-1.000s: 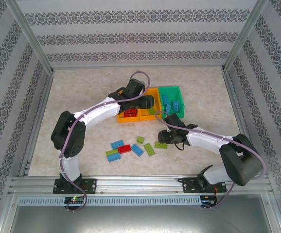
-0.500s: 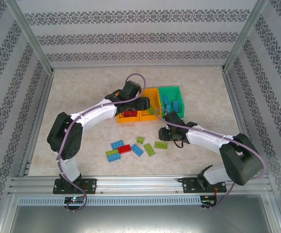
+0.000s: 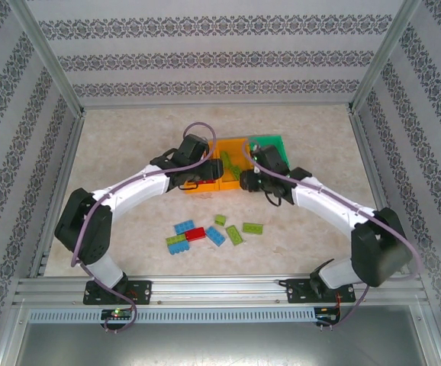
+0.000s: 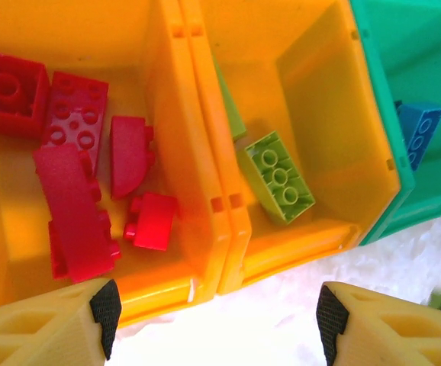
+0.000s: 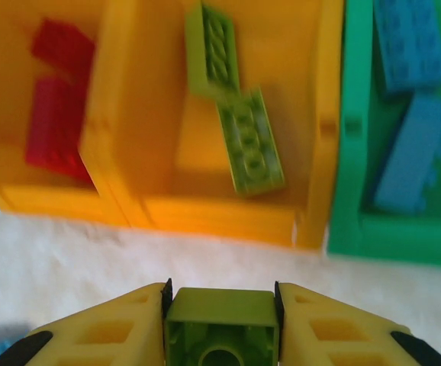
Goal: Sort the legos into containers by color
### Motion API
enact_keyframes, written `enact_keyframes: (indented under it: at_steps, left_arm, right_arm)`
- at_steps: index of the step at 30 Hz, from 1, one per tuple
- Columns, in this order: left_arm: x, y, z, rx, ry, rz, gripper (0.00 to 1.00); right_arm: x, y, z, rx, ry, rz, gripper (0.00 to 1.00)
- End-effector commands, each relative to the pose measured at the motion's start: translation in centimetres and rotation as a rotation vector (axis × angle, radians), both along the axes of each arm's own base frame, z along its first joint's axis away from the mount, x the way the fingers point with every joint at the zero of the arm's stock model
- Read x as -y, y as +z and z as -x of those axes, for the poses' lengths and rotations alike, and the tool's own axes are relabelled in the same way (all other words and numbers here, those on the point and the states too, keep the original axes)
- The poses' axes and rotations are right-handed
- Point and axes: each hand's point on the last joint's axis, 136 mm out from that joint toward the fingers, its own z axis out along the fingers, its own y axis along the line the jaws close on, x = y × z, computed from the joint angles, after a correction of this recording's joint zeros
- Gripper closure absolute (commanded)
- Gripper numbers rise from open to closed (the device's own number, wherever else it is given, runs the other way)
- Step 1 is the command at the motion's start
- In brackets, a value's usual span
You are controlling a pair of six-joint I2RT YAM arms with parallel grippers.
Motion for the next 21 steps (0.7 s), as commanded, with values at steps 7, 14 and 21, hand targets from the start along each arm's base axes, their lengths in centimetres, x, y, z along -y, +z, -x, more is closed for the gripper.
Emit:
enact_keyframes:
  at_steps: [7,14,21]
  left_arm:
    - [0.9,-3.7,5.4,-0.075,-0.176,-0.168,0.29]
    - [3.5,-6.2,8.4,-0.122,-0.294,-0.223,0.29]
    - [3.8,-7.9,9.9,-0.16,-0.323,-0.294,0.29]
  right_arm:
    - [-1.0,-0.8,-7.6,-0.004,-0.012,0.016,0.64]
    - [-1.3,-2.6,-10.1,-0.039,-0.023,0.012,0.5]
    - [-1.2,-1.7,-9.9,-0.028,-0.024,-0.009,0.38]
